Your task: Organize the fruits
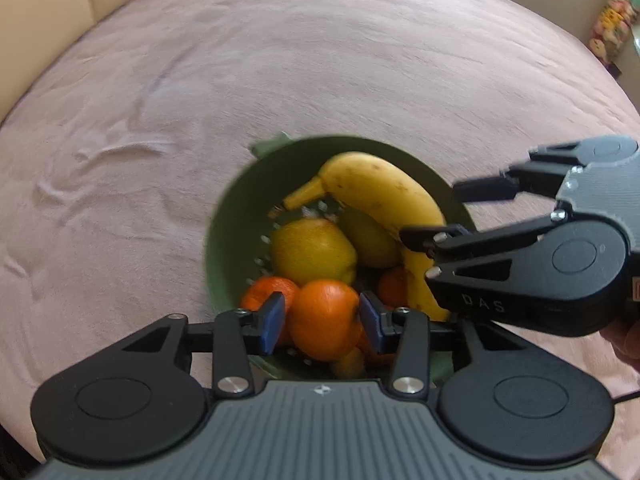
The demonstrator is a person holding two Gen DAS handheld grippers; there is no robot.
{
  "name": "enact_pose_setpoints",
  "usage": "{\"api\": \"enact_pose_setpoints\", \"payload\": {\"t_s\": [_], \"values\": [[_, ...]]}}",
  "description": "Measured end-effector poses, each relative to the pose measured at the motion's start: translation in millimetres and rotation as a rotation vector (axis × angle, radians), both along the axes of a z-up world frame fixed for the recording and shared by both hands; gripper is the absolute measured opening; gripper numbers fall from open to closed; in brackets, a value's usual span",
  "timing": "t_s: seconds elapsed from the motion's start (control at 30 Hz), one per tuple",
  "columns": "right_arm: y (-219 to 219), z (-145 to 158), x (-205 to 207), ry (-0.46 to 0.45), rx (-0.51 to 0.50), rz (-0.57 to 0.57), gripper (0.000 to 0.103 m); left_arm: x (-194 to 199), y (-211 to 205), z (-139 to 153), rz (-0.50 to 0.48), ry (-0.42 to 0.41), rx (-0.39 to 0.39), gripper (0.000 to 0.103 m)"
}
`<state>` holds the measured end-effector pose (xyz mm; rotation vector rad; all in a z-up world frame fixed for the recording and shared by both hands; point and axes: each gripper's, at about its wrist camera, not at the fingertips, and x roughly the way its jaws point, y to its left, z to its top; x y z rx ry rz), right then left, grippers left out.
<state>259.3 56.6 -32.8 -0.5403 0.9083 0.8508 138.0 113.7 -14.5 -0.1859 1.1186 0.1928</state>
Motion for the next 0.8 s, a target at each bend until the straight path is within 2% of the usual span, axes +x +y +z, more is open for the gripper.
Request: {"api": "enact_pose_setpoints", "payload": {"t_s": [0.17,0.47,0.57,0.6,0.73,0.8], "values": [[-11.5,3.0,-6.9,-0.019,0.008,-0.021,0.055,3.5,-7.0,-10.6,-0.034,0.026,-0.033,0.054],[-22.1,5.7,-17.7,-0.054,0.001,-0.057,0.057,1.6,-15.8,-15.7,-0.050,0.049,0.010,0.058],[-30.5,11.7,-20.2,-0.065,0.010,-0.089,0.059,-2.9,-17.9,-10.1,-0.057,0.029,0.027,0.070],[-33.5,13.8,-21.1,-0.070,0.012,-0.103,0.065,-4.7,-17.2,-7.9,-0.055,0.021,0.026,0.074],[-51.5,25.5,-25.5,-0.076,0.045,-0.175,0.069,-13.6,-13.7,5.4,-0.040,-0.030,-0.003,0.076],[-62.3,33.3,-28.6,-0.085,0.068,-0.231,0.076,-19.3,-12.4,15.9,-0.028,-0.085,-0.010,0.078]]}}
